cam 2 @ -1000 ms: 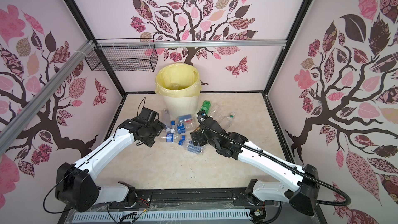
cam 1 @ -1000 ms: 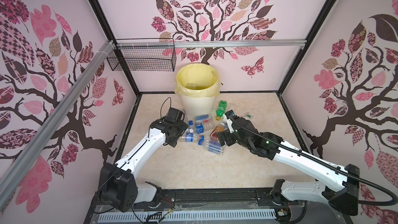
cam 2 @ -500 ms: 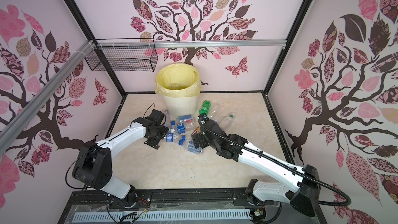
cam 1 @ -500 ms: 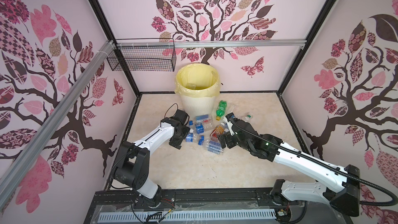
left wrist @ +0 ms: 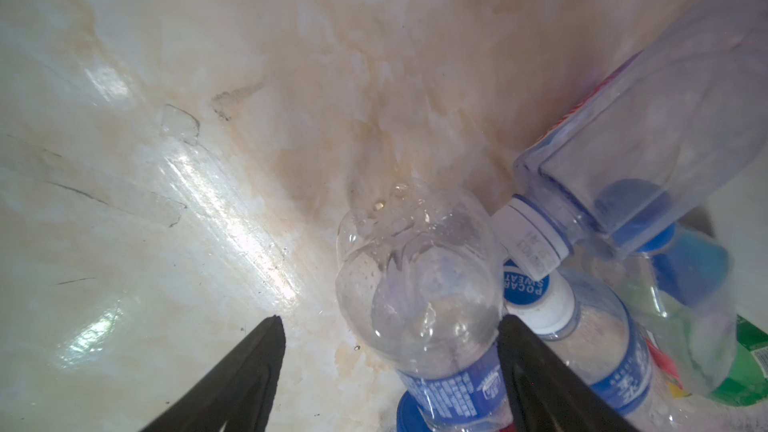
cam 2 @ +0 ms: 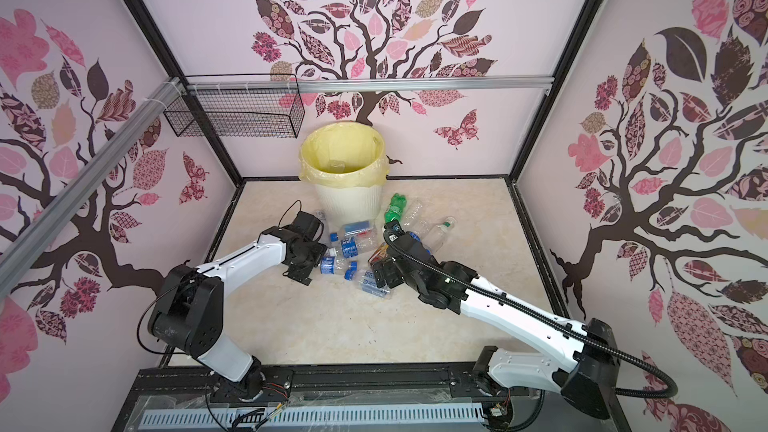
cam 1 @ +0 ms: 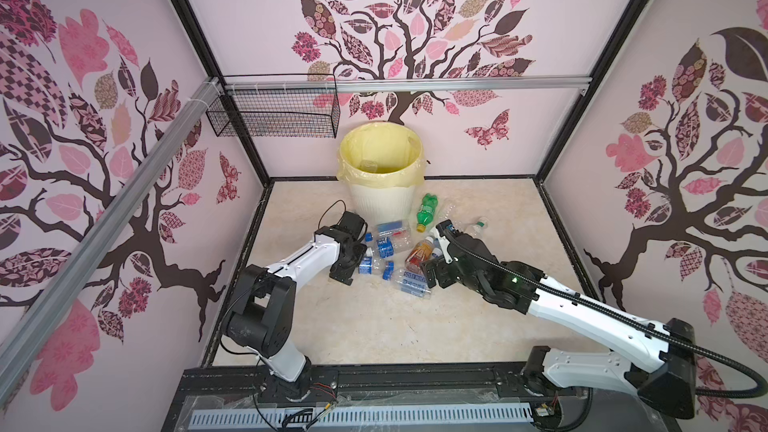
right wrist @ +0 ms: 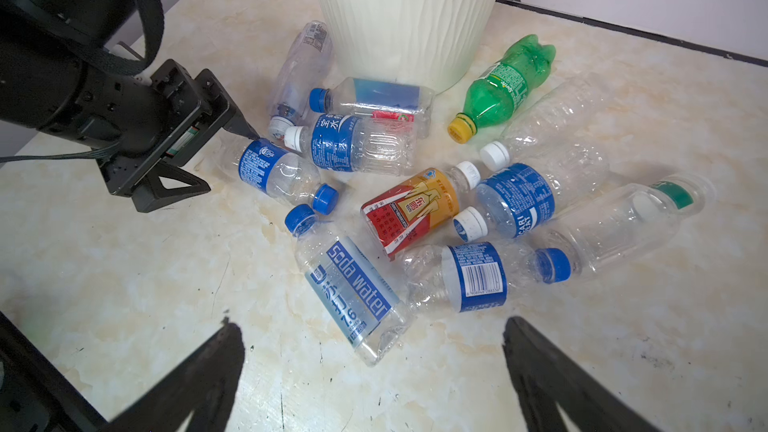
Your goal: Throw the plastic bottles in the bin
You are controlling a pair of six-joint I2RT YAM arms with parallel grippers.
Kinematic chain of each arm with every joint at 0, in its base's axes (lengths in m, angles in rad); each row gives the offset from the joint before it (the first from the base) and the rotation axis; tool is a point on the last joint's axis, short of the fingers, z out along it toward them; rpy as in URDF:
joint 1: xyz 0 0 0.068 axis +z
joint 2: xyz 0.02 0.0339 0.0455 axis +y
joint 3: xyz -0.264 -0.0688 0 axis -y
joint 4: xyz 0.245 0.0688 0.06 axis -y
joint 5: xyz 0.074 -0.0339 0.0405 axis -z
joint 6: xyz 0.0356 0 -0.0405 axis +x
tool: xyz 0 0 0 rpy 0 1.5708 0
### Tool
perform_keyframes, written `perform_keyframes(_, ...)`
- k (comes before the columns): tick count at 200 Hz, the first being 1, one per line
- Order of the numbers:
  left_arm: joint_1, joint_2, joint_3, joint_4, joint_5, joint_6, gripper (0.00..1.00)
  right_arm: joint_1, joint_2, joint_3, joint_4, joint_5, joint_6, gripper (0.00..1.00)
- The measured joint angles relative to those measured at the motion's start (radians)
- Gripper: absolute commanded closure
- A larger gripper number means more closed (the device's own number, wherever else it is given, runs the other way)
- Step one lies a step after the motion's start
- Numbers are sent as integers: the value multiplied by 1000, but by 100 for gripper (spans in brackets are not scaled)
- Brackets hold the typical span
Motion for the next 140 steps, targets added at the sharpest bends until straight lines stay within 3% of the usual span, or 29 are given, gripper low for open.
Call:
perform_keyframes(93,10,50,-18,39,-24,-19,19,0,-7,-42,34,-6,0,0)
perform_keyframes(140,17,54,-33,45,-35,-21,28,0,-4,-44,60,-16,-2,0)
